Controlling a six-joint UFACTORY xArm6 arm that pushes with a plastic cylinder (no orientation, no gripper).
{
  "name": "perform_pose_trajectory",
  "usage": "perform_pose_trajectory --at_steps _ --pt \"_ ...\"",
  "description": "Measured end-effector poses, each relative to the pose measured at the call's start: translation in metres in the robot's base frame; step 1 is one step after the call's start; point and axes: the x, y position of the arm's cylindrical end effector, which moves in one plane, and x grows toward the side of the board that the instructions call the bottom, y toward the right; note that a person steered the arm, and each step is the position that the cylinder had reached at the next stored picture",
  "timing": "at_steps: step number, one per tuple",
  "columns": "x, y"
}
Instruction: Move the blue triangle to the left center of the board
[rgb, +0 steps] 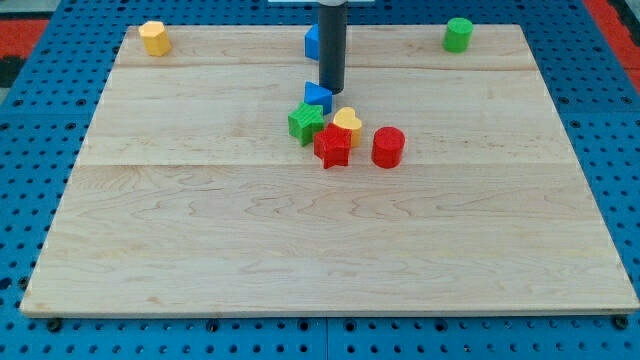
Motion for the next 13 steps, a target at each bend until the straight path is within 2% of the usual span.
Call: perform_pose_trajectory --at_steps 3,11,12,13 --pt "0.042 -0.019" --pt "0.043 -0.029" --pt "0.043 -0.059" --pt "0.043 -0.124"
